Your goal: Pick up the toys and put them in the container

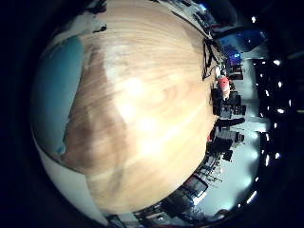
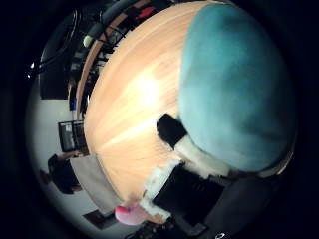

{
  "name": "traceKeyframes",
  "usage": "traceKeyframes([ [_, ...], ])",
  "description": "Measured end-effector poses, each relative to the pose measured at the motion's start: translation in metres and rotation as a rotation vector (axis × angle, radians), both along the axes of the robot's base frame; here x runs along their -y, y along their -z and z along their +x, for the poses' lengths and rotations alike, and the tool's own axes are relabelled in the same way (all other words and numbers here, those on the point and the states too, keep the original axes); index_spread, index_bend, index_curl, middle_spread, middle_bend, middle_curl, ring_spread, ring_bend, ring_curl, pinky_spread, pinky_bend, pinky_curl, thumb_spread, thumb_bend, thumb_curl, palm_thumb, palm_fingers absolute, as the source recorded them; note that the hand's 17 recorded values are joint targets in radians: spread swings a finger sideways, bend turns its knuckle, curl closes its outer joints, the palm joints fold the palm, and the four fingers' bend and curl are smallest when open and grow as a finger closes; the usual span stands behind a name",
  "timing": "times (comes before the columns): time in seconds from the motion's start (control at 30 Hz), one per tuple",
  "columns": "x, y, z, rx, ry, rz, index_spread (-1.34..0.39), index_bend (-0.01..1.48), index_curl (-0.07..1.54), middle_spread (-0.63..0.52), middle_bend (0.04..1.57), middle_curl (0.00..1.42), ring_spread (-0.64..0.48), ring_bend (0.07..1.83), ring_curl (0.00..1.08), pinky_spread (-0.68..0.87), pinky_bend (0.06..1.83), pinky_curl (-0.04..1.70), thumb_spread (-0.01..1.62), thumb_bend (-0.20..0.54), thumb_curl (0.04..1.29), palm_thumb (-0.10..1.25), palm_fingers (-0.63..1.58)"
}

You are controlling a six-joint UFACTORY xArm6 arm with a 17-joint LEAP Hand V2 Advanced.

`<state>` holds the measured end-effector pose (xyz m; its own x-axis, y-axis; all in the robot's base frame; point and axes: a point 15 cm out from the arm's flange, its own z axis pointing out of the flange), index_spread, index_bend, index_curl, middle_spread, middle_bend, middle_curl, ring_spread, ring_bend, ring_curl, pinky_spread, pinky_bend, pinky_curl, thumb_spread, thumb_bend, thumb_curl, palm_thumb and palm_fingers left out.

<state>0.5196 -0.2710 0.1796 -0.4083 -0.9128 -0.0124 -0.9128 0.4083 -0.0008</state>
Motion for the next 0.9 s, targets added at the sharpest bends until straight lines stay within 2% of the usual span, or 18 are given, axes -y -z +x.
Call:
traceKeyframes([
  [0.2, -0.005, -0.018, -0.009, -0.007, 0.002, 0.006, -0.47, 0.2, 0.24, -0.4, 0.67, 0.57, -0.35, 1.2, 0.45, -0.47, 1.15, 0.19, 1.14, 0.204, 0.38, 0.91, 1.04],
  [0.33, -0.006, -0.039, -0.012, 0.012, 0.001, -0.004, -0.5, 0.25, 0.29, -0.42, 0.7, 0.6, -0.36, 1.19, 0.46, -0.52, 1.13, 0.21, 1.12, 0.216, 0.4, 1.0, 1.13],
  [0.57, -0.008, -0.077, -0.025, 0.05, 0.007, -0.025, -0.53, 0.33, 0.39, -0.44, 0.72, 0.63, -0.37, 1.18, 0.46, -0.57, 1.11, 0.24, 1.07, 0.164, 0.41, 1.07, 1.17],
  [0.9, -0.042, -0.149, -0.033, 0.112, -0.042, -0.054, -0.53, 0.34, 0.47, -0.45, 0.73, 0.65, -0.38, 1.19, 0.47, -0.59, 1.09, 0.26, 1.02, 0.086, 0.42, 1.11, 1.16],
])
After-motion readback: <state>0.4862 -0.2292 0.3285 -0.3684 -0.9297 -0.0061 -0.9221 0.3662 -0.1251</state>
